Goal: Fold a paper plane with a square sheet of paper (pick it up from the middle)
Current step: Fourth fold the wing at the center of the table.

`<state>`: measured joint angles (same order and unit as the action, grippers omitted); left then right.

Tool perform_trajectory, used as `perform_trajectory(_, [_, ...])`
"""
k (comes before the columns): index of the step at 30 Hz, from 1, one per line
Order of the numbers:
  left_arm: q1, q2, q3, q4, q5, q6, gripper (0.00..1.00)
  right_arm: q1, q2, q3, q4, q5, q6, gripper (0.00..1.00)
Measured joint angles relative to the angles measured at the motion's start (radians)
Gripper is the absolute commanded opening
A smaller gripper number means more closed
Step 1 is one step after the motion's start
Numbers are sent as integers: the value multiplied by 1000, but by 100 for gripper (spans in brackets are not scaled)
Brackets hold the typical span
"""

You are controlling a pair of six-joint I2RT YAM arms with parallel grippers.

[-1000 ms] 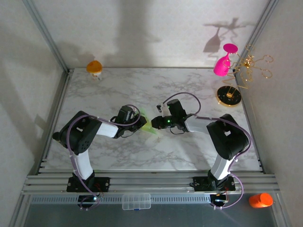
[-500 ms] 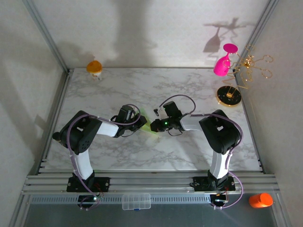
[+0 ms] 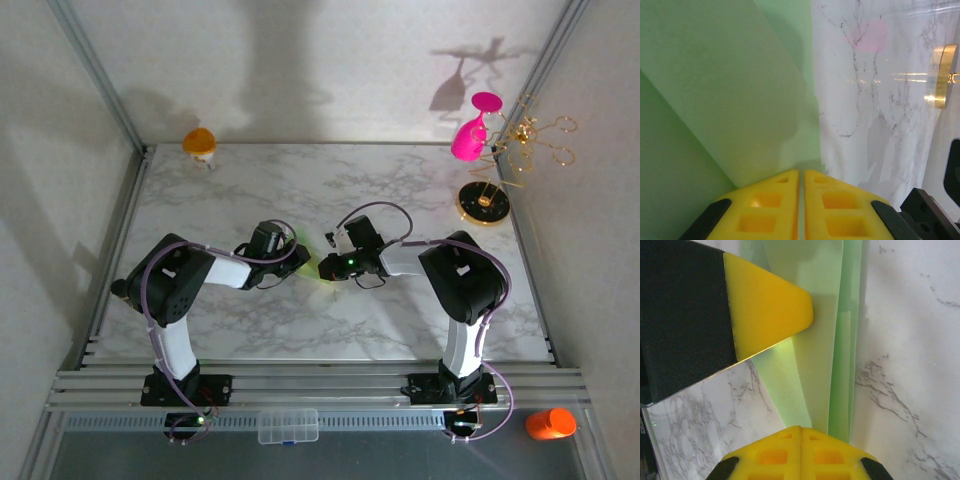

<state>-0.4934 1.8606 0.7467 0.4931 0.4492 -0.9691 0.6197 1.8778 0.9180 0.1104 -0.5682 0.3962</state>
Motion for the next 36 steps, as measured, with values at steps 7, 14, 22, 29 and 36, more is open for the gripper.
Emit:
perform_trajectory(7, [0,0,32,-63,0,-4,15,0,-23,0,-26,24,-16,8])
perform_trajectory(14, [-2,2,74,-138,-3,-19,20,3,-36,10,-59,63,-34,9])
perform_trajectory(22, [-10,8,124,-230,-27,-29,21,29,-36,41,-89,106,-45,9])
perform_trajectory(29, [-14,13,149,-270,-40,-30,21,33,-36,54,-111,130,-46,9])
perform_trajectory(36, [-16,14,155,-285,-46,-30,20,33,-27,65,-139,157,-49,8])
